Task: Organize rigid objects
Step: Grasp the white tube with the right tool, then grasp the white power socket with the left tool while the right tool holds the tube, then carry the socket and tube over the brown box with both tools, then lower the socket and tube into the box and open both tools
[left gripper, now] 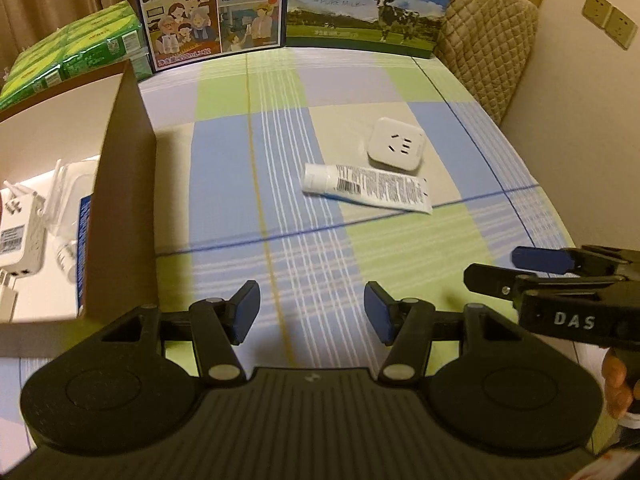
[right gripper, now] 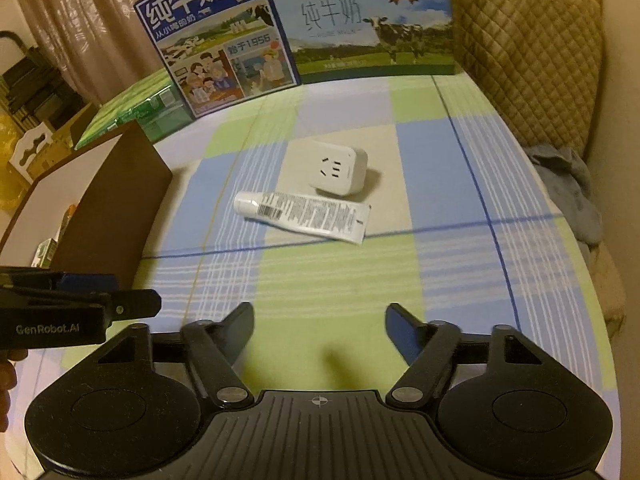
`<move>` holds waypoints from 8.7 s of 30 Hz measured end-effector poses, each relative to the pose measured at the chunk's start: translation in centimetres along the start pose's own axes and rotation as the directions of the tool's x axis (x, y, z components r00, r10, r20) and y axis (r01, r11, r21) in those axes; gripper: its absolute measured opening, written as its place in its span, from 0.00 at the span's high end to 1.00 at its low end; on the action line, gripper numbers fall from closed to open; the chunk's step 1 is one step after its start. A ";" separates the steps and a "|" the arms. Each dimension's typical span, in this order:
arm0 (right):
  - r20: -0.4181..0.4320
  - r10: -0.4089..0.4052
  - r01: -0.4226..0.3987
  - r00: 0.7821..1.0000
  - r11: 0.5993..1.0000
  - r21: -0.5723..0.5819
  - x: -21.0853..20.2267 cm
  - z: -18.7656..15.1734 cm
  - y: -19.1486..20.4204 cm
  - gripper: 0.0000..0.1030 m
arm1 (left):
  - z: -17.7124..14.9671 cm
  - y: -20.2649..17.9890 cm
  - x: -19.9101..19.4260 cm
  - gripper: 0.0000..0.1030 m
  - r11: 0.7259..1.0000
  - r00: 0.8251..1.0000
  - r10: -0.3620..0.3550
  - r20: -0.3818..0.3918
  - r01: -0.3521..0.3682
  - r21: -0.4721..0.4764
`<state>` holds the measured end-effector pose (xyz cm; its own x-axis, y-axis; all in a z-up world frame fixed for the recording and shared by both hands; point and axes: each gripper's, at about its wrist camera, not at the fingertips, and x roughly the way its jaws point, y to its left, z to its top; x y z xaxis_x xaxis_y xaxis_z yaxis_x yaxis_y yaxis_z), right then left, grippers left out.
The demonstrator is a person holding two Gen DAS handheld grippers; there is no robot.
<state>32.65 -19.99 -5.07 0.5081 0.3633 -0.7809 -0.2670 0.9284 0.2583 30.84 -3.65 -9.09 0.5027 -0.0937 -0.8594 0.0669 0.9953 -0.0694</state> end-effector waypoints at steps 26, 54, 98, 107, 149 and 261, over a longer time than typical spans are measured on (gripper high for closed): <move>-0.017 0.174 -0.172 0.985 0.951 -0.256 12.6 6.6 -3.5 0.46 | 3.9 2.4 8.4 0.48 0.994 0.992 0.068 -0.107 -0.076 -0.074; 0.009 0.006 -0.001 1.000 0.891 -0.454 9.0 -1.1 1.1 0.62 | 2.4 1.0 8.6 0.48 0.999 0.993 0.042 -0.110 -0.044 -0.015; 0.173 -0.307 0.301 0.936 0.952 0.062 5.8 0.0 -9.0 0.65 | 9.8 -7.4 13.5 0.34 0.942 0.980 -0.159 0.118 0.115 0.315; 0.145 -0.310 0.305 0.940 0.951 0.055 5.8 0.9 -9.3 0.64 | 9.7 -7.8 15.1 0.47 0.935 0.983 -0.146 0.110 0.101 0.341; -0.019 0.059 -0.061 0.998 0.895 -0.442 4.1 -10.3 6.7 0.65 | -10.9 3.4 -0.7 0.47 0.991 0.990 0.137 -0.046 -0.136 0.012; -0.046 0.127 -0.127 0.991 0.992 -0.009 21.6 11.3 34.1 0.67 | 6.7 36.6 -0.2 0.48 0.978 0.972 0.207 0.115 -0.203 -0.044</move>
<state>43.77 20.43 -6.70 0.4319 0.4739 -0.7674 -0.3367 0.8740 0.3503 38.92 32.68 -8.05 0.6014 0.1121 -0.7910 -0.0747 0.9937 0.0841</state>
